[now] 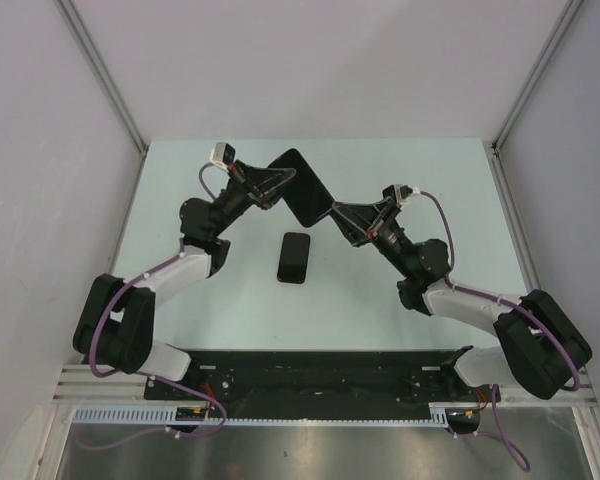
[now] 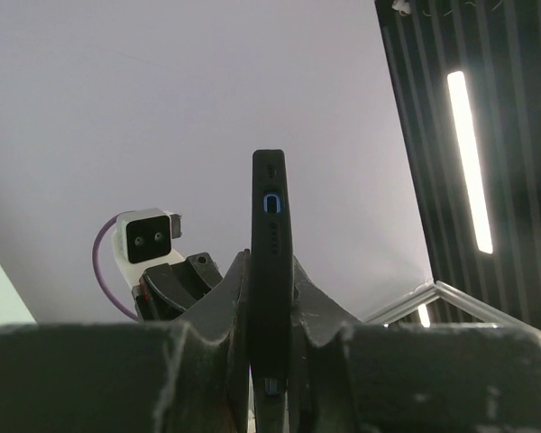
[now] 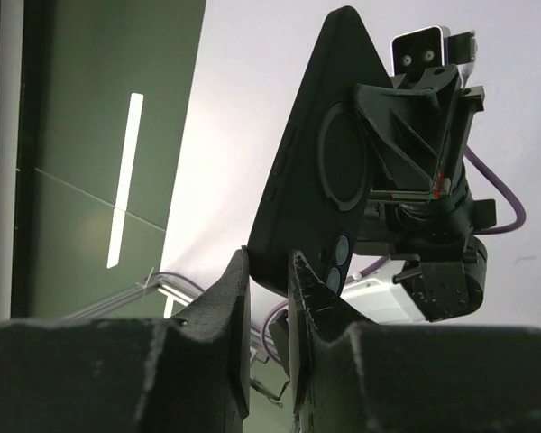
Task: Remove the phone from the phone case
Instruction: Remove the phone case from the phone.
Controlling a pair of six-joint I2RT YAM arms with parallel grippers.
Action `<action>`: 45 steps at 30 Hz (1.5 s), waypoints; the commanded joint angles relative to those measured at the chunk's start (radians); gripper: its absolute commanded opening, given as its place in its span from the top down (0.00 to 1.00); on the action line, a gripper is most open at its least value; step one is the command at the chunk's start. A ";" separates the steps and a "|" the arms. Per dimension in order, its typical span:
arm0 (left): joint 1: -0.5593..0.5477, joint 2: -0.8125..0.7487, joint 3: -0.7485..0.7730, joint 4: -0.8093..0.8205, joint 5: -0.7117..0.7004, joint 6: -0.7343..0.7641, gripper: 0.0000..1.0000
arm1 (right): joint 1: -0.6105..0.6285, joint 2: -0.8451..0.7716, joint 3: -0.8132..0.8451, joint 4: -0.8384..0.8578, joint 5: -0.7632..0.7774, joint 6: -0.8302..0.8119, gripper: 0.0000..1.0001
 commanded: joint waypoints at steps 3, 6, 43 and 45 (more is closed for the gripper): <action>-0.046 -0.106 0.065 0.387 0.139 -0.084 1.00 | -0.008 0.049 0.074 0.251 0.130 0.056 1.00; -0.048 -0.123 0.077 0.385 0.139 -0.094 1.00 | -0.006 0.055 0.085 0.249 0.129 0.055 1.00; -0.102 -0.243 0.138 0.333 0.092 -0.144 1.00 | 0.009 0.216 0.164 0.252 0.103 0.021 1.00; -0.105 -0.246 0.140 0.335 0.089 -0.149 1.00 | 0.012 0.231 0.166 0.252 0.101 0.016 1.00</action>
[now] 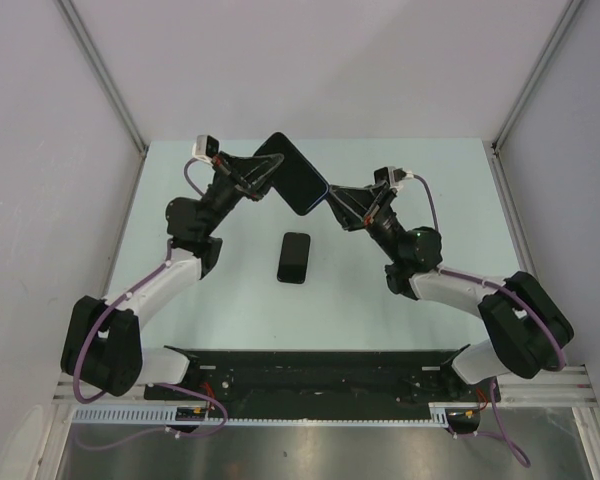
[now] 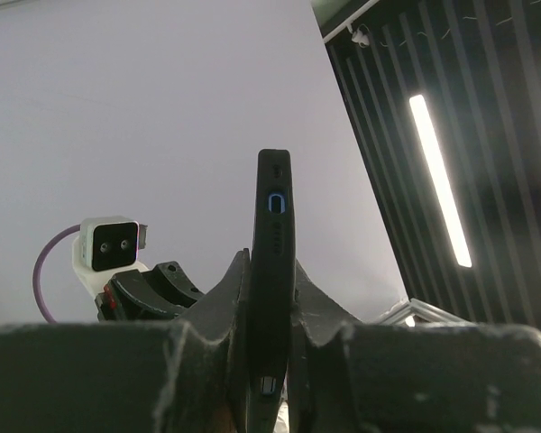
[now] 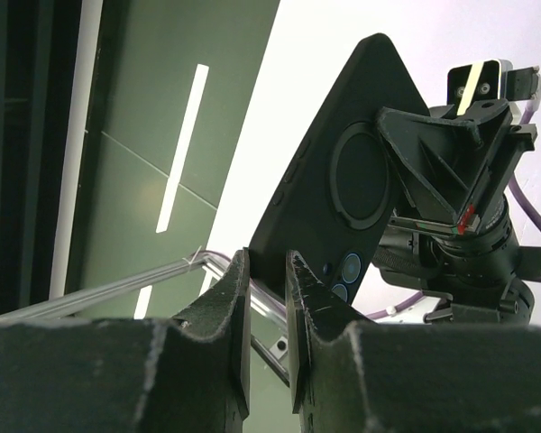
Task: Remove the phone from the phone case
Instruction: Remove the phone case from the phone.
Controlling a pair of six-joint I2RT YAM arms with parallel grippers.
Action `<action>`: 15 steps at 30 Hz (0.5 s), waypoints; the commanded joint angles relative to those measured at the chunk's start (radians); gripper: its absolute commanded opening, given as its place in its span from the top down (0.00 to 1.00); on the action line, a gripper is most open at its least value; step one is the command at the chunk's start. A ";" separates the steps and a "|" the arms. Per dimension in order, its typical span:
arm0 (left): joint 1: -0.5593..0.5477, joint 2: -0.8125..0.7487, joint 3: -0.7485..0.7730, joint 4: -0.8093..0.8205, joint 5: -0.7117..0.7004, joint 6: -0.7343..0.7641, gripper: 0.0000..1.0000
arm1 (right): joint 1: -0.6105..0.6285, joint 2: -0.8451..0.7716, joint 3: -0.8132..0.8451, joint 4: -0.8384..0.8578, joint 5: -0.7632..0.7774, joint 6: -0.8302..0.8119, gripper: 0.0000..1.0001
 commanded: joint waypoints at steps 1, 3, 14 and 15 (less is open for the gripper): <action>-0.104 -0.117 0.097 0.422 0.186 -0.127 1.00 | -0.002 0.096 0.005 0.092 0.104 -0.028 1.00; -0.105 -0.127 0.097 0.420 0.183 -0.125 1.00 | 0.004 0.116 0.005 0.092 0.105 -0.035 1.00; -0.105 -0.127 0.118 0.428 0.180 -0.147 1.00 | 0.018 0.195 0.007 0.094 0.094 -0.050 1.00; -0.105 -0.127 0.120 0.426 0.179 -0.147 1.00 | 0.020 0.199 0.005 0.094 0.094 -0.050 1.00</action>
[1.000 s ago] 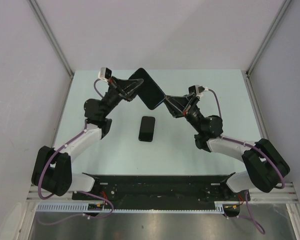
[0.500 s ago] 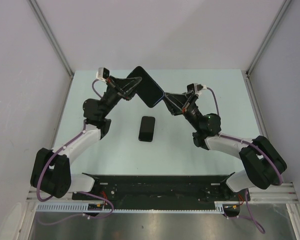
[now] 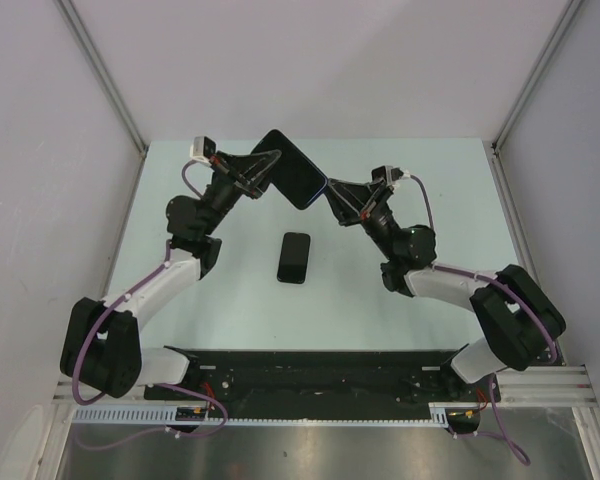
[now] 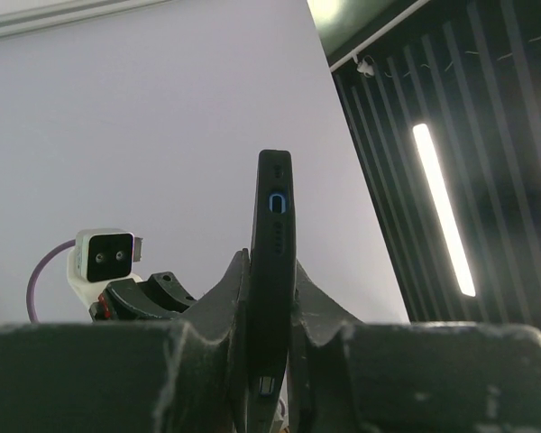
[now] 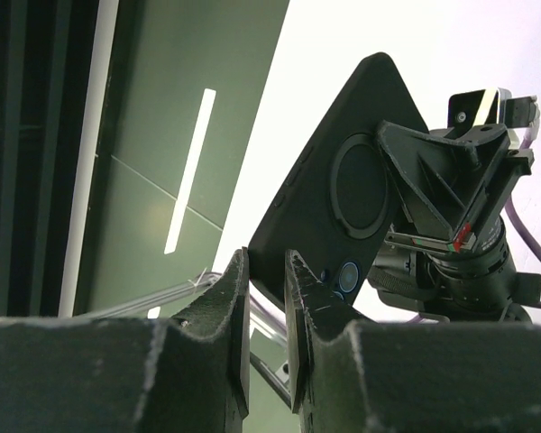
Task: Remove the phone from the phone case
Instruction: Remove the phone case from the phone.
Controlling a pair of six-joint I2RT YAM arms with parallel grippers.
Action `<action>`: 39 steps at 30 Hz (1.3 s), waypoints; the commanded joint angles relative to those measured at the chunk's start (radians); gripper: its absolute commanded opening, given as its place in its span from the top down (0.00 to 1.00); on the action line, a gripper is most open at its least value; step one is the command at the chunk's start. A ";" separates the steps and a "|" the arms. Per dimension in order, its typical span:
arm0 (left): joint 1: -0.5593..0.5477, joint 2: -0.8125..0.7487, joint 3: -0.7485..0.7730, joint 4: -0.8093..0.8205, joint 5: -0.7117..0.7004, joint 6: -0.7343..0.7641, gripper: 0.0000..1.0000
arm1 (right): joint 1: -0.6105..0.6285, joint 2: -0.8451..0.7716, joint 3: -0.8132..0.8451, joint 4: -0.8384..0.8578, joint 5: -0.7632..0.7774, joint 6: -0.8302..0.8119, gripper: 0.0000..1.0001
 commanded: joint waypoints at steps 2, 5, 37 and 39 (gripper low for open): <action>-0.106 -0.119 0.122 0.474 0.234 -0.150 1.00 | 0.010 0.148 -0.020 0.079 0.038 -0.072 1.00; -0.106 -0.119 0.123 0.476 0.230 -0.155 1.00 | 0.013 0.162 -0.020 0.081 0.038 -0.070 1.00; -0.106 -0.048 0.283 0.568 0.179 -0.193 1.00 | 0.021 0.220 0.124 0.078 -0.008 -0.026 1.00; -0.106 -0.050 0.284 0.568 0.178 -0.193 1.00 | 0.022 0.226 0.135 0.078 -0.015 -0.026 1.00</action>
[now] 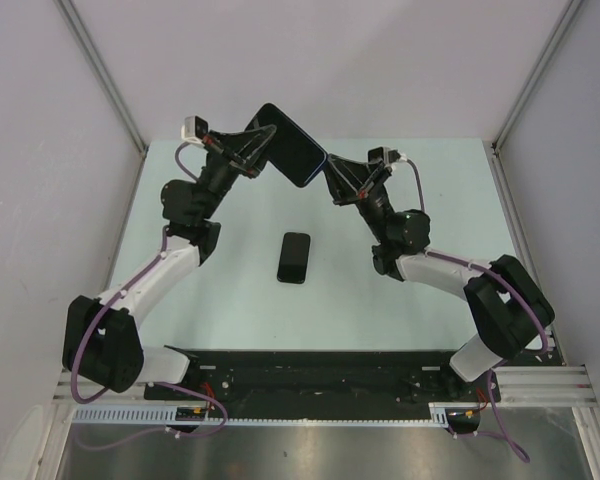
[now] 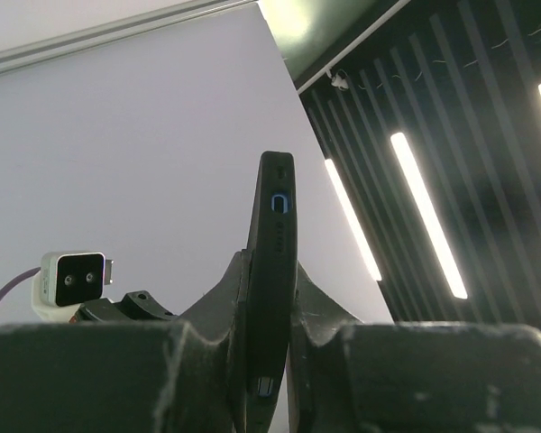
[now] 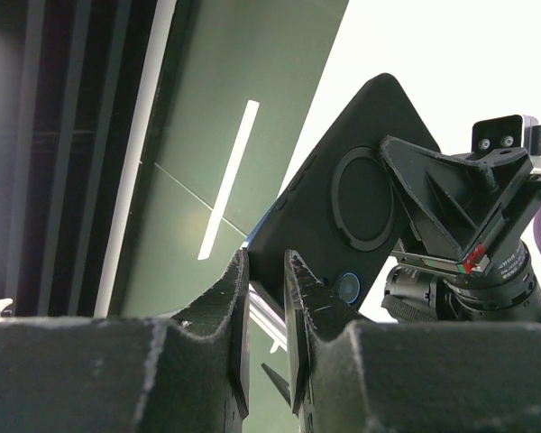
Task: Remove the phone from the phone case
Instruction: Remove the phone case from the phone.
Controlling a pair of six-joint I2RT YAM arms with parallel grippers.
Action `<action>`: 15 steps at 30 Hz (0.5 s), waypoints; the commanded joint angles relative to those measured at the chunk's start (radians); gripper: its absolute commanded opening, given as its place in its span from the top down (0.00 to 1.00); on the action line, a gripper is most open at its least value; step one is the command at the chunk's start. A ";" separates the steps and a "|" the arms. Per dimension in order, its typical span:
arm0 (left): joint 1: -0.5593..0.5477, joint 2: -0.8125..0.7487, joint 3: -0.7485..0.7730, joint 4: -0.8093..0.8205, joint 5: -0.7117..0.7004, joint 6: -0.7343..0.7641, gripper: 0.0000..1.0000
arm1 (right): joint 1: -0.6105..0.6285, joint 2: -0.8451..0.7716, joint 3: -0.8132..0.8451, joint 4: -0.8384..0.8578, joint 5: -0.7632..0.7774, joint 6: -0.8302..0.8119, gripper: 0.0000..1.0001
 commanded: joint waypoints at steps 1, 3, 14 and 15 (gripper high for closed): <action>-0.107 -0.077 0.135 0.629 0.230 -0.200 1.00 | 0.022 0.154 -0.019 0.075 -0.073 -0.071 1.00; -0.107 -0.077 0.141 0.629 0.231 -0.201 1.00 | 0.022 0.159 -0.013 0.075 -0.077 -0.069 1.00; -0.107 -0.076 0.188 0.629 0.227 -0.215 1.00 | -0.033 0.162 -0.063 -0.009 -0.174 -0.152 1.00; -0.107 -0.076 0.190 0.629 0.225 -0.217 1.00 | -0.038 0.148 -0.098 -0.090 -0.177 -0.172 1.00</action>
